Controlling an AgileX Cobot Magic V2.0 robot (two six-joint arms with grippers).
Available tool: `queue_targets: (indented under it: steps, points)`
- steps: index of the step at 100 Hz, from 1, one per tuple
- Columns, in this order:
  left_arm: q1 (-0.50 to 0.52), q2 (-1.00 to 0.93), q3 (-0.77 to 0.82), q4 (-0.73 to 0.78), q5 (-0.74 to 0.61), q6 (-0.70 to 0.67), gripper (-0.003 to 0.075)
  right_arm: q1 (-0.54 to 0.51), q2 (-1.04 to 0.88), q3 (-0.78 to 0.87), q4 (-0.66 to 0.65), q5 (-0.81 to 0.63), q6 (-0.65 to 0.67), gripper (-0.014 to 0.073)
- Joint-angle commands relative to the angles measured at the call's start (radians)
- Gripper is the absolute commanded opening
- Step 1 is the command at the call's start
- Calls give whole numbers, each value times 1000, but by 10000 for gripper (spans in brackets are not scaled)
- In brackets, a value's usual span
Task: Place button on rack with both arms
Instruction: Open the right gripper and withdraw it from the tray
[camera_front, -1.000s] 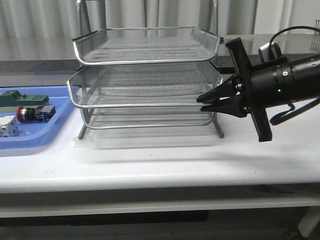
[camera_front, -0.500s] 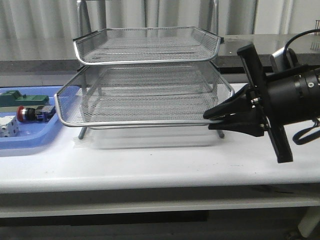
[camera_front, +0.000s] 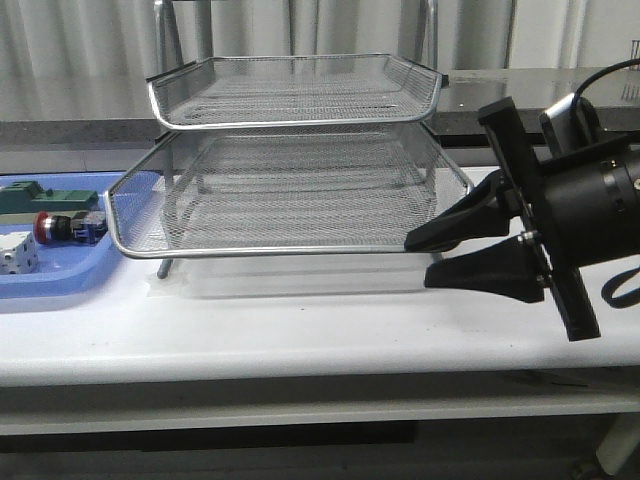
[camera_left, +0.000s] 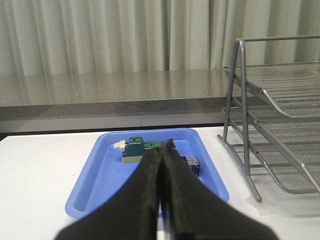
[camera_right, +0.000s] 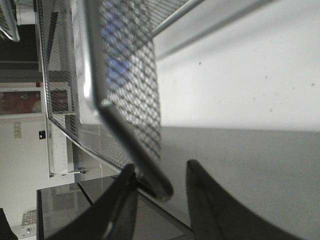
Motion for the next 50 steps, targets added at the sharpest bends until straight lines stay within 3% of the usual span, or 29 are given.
queue_targets:
  steps: [1, 8, 37, 50]
  points:
    - [-7, -32, 55, -6, -81, -13, -21, 3, -53, -11, 6, 59, -25, 397]
    - [-7, -32, 55, -6, -81, -13, -21, 1, -65, -11, 13, 63, -34, 436]
    - [-7, -32, 55, -6, -81, -13, -21, 0, -167, -11, 22, 52, -44, 435]
    - [-7, -32, 55, -6, -81, -13, -21, 0, -222, -11, -27, 21, 18, 435]
